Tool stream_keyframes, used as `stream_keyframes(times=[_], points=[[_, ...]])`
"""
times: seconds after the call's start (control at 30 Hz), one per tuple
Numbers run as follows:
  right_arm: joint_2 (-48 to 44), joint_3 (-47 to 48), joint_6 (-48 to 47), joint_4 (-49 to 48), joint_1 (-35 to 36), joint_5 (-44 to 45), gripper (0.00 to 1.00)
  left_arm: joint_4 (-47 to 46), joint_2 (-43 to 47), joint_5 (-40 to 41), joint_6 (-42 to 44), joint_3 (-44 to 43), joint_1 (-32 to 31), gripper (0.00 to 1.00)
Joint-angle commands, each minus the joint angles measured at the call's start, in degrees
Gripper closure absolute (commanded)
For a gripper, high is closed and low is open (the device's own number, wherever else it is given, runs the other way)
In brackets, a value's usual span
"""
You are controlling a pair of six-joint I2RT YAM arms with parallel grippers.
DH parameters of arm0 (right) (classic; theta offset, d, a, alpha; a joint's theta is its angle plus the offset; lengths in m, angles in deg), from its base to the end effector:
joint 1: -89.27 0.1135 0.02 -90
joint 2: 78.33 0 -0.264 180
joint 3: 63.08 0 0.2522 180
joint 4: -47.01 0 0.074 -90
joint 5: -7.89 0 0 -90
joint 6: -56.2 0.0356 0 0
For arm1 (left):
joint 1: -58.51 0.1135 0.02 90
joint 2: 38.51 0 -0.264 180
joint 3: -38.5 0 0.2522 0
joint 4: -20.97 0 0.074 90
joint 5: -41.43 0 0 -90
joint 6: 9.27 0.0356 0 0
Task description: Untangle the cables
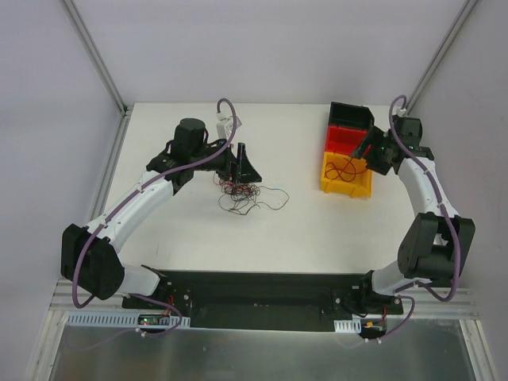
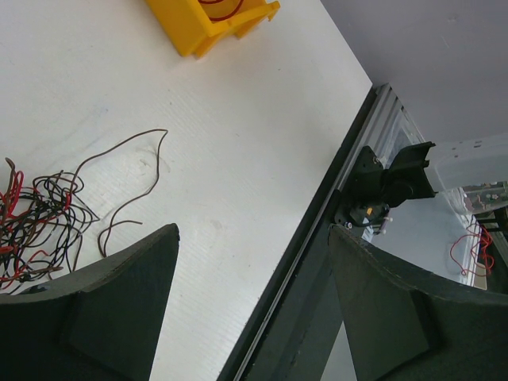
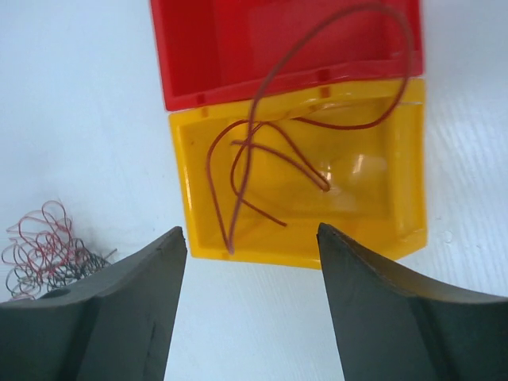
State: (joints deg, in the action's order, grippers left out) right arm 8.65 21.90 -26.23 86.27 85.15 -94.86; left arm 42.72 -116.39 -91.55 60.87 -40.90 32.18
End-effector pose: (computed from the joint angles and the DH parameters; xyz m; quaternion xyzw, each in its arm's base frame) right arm 0.3396 -0.0166 0.2966 0.0466 0.9052 0.1134 0.4068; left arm 0.2676 -0.1595 0.3437 0.2523 0.7502 -0.4852 0.3716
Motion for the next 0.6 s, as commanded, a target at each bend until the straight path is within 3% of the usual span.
stream_keyframes(times=[0.0,0.17,0.4,0.57], points=[[0.0,-0.7,6.2,-6.7,-3.6,0.3,0.29,-1.6,-0.1,-1.3,1.0,0.2,-0.5,0.25],[6.4,3.1,10.2,-7.0,-5.0,0.4,0.32,-1.6,0.0,-1.1,1.0,0.2,-0.5,0.25],[12.0,5.2,14.0,-11.7,-4.9,-1.9,0.47,-1.6,-0.3,-1.2,1.1,0.2,-0.5,0.25],[13.2,5.4,14.5,-12.1,-4.9,-2.9,0.48,-1.6,-0.5,-1.4,1.0,0.2,-0.5,0.25]])
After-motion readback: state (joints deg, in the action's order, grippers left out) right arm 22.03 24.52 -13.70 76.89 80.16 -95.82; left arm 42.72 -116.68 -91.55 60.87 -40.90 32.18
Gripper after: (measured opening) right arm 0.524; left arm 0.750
